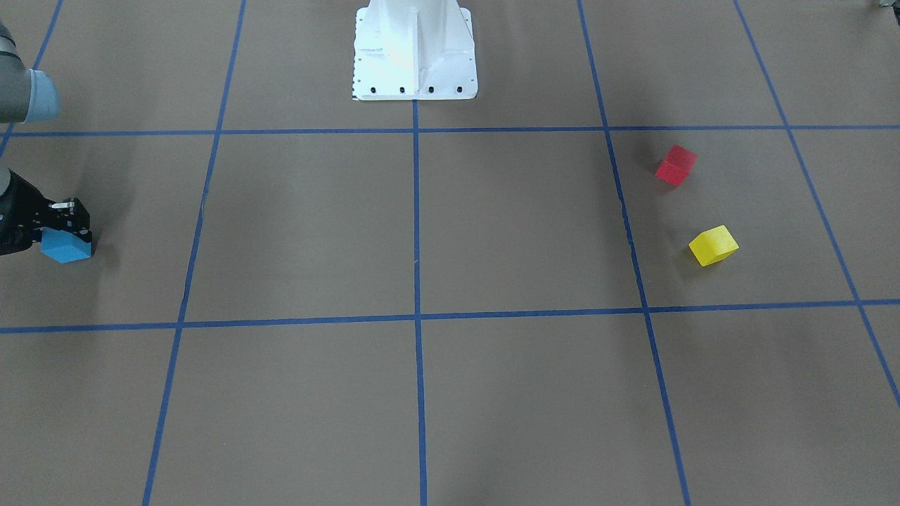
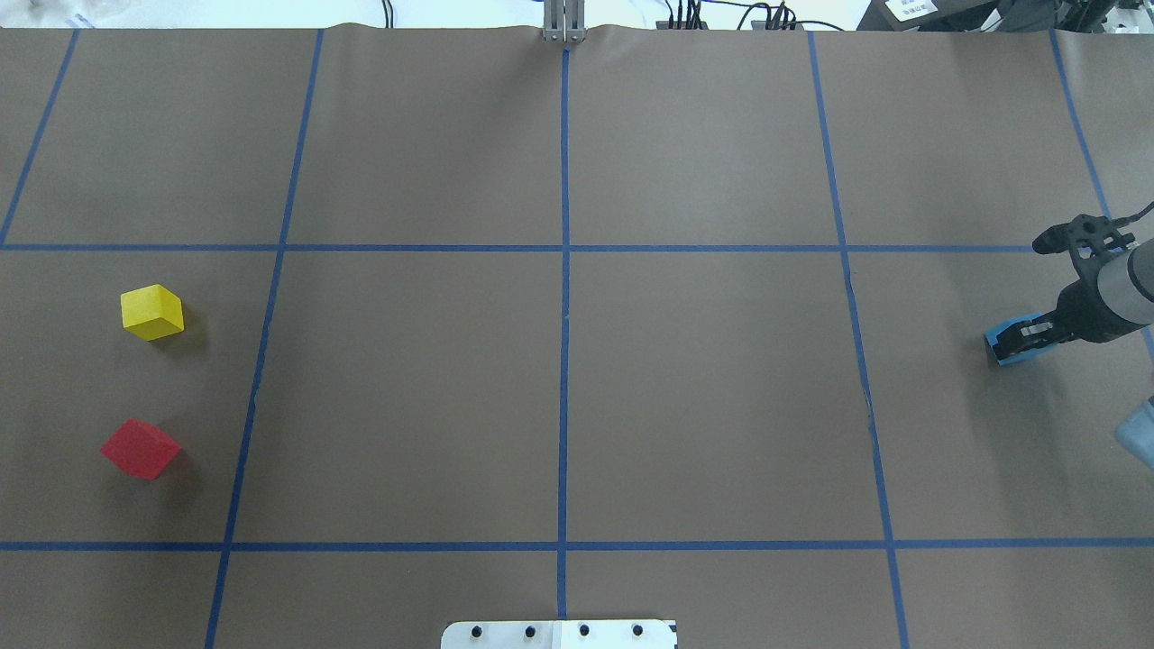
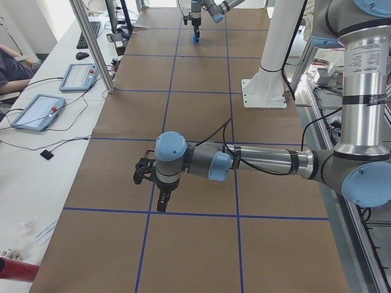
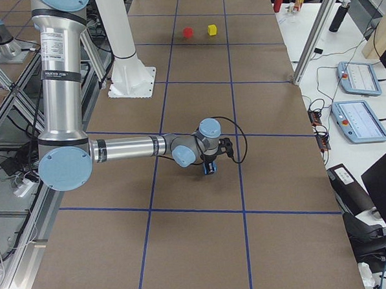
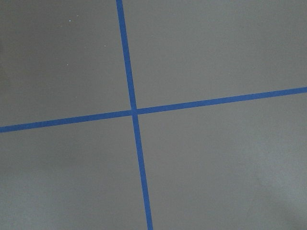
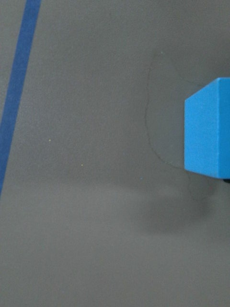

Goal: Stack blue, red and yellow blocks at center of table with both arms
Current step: 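Carry the blue cube with the right gripper to the table center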

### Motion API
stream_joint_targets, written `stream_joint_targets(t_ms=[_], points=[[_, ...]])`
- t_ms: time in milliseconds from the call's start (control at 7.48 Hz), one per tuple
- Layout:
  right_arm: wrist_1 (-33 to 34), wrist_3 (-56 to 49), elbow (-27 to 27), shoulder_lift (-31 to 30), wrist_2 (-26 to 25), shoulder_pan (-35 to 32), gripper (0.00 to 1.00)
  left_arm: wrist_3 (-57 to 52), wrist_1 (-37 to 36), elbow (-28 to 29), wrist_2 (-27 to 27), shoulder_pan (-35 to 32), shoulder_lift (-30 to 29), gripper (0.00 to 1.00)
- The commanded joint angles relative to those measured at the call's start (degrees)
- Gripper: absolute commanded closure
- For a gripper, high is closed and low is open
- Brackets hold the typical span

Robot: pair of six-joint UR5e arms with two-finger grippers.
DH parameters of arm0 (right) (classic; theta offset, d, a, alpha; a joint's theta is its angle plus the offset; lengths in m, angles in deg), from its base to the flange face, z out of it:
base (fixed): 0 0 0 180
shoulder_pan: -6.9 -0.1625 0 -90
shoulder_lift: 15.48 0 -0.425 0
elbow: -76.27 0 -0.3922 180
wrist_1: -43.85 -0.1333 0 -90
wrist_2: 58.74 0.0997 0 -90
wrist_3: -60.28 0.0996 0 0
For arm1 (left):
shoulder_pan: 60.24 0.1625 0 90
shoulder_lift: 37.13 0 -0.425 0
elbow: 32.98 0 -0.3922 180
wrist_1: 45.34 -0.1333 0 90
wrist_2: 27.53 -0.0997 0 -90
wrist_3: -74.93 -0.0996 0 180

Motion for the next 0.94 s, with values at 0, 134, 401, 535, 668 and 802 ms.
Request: stream_joint_targets(t_ms=[0, 134, 401, 535, 668, 802], points=[[6.6, 0.0, 3.4, 2.9, 6.0, -3.3, 1.00, -0.1, 0.0, 0.0, 0.1, 0.0, -0.1, 0.00], [16.7, 0.0, 6.2, 9.4, 6.5, -3.4, 1.00, -0.2, 0.0, -0.3, 0.2, 0.1, -0.2, 0.00], [39.8, 0.3, 6.0, 29.8, 3.7, 1.7, 1.00, -0.2, -0.1, -0.4, 0.2, 0.1, -0.2, 0.00], [47.4, 0.9, 3.7, 38.6, 0.4, 5.5, 1.00, -0.4, -0.1, -0.3, 0.2, 0.1, -0.5, 0.00], [48.9, 5.5, -2.2, 46.2, -0.5, 8.8, 1.00, -0.4, -0.2, -0.3, 0.1, 0.3, -1.1, 0.00], [48.5, 12.0, -8.5, 52.8, -3.4, 13.1, 1.00, -0.4, -0.4, -0.2, -0.2, 0.5, -2.4, 0.00]])
